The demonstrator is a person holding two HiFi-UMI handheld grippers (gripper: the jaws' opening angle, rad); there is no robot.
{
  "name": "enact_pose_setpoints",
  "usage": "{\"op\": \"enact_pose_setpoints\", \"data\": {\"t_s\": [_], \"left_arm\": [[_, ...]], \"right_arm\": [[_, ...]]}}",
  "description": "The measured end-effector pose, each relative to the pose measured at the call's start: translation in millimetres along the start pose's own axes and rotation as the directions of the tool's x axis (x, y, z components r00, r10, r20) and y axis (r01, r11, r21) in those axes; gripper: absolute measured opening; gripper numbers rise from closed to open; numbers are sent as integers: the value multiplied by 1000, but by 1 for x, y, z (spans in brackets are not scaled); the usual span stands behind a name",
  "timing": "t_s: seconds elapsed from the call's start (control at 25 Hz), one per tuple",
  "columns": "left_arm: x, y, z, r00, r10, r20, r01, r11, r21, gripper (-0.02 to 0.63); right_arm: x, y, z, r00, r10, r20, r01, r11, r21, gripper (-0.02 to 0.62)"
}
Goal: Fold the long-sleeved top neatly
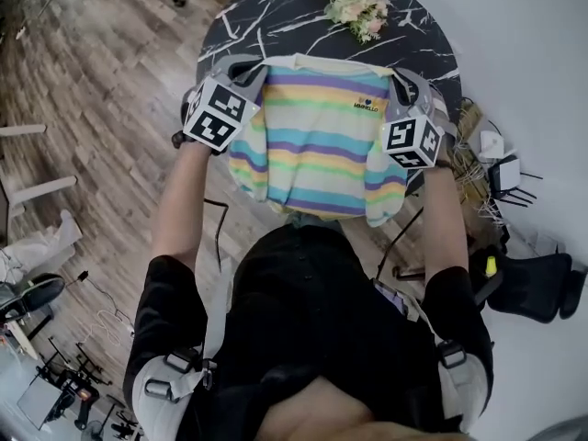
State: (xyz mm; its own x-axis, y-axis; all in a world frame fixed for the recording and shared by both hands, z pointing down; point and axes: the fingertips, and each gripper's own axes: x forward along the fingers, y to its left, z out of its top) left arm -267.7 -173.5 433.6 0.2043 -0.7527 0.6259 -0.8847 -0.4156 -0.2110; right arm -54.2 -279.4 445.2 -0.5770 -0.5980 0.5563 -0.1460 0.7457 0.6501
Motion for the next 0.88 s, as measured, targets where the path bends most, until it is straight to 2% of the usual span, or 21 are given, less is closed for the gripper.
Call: {"op": "enact_pose_setpoints", "data": {"t_s": [0.16,0.36,0.64,0.88], "left_arm": [[36,4,-19,999,-10,-39,9,1000,-29,18],[75,22,-39,997,10,-82,-14,999,-49,18],[123,52,-48,993,14,-116,-21,998,-61,20],[156,61,-58,989,-12,-144,3,998,-65,20]], "right_arm": [[35,9,-19,999,43,-23,-43,999,-2,12],[78,12,-31,997,72,-27,-72,997,-10,12],[131,-1,-39,995,91,-42,-93,995,-31,12],[161,2,-53,989,127,-71,-129,991,-29,12]]}}
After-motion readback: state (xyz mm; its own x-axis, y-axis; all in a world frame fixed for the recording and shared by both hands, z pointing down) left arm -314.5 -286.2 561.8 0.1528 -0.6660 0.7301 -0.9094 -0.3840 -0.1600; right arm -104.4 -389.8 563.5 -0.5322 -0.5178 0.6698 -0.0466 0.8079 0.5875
